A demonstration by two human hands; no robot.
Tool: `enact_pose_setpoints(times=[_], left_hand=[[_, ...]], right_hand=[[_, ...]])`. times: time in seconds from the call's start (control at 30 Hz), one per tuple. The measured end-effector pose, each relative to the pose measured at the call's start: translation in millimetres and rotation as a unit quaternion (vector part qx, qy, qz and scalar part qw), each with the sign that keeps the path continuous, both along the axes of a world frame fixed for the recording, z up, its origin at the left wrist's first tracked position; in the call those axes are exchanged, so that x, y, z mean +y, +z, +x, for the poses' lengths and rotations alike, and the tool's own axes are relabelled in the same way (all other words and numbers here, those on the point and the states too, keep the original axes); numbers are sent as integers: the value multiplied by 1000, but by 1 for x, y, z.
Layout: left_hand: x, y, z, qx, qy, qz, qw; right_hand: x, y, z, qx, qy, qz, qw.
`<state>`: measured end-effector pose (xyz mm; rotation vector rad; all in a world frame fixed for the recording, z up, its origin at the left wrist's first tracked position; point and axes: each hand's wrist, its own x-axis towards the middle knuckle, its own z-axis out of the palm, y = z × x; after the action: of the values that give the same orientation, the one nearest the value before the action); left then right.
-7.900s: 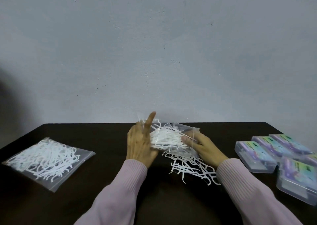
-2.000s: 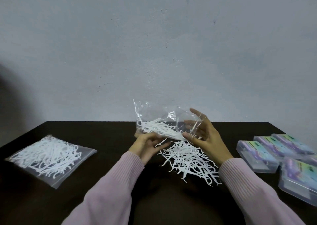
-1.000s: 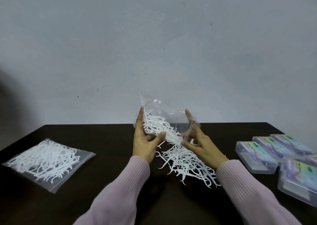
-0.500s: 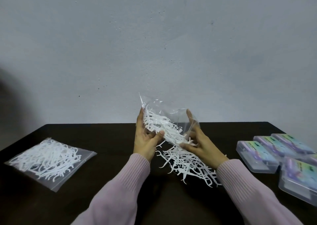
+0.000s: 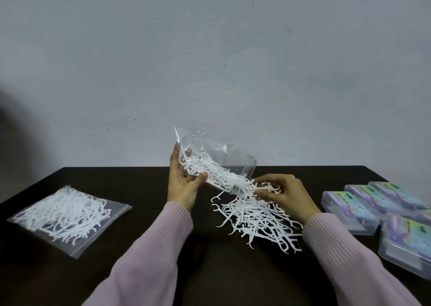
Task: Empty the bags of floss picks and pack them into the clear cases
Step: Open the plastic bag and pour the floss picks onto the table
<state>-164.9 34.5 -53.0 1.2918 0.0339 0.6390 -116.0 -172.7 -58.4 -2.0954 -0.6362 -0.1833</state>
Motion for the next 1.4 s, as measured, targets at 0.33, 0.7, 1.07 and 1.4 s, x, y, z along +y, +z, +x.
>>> enact_pose_setpoints(times=[0.33,0.7,1.07,1.4], left_hand=[[11,4,3,-2,17,-15,1000],[0,11,0,-40,-43,-23,998],[0,14,-3,-53,-74,-55,994],[4,18,-3,-43,-59,-119,990]], right_hand=[[2,-11,3,-7,-20,-148,989],[18,-6,-9,-115,23,-12,993],[16,-11,-6,-99,-13,-96,990],[15,-9,-7,-60,-5,-75,995]])
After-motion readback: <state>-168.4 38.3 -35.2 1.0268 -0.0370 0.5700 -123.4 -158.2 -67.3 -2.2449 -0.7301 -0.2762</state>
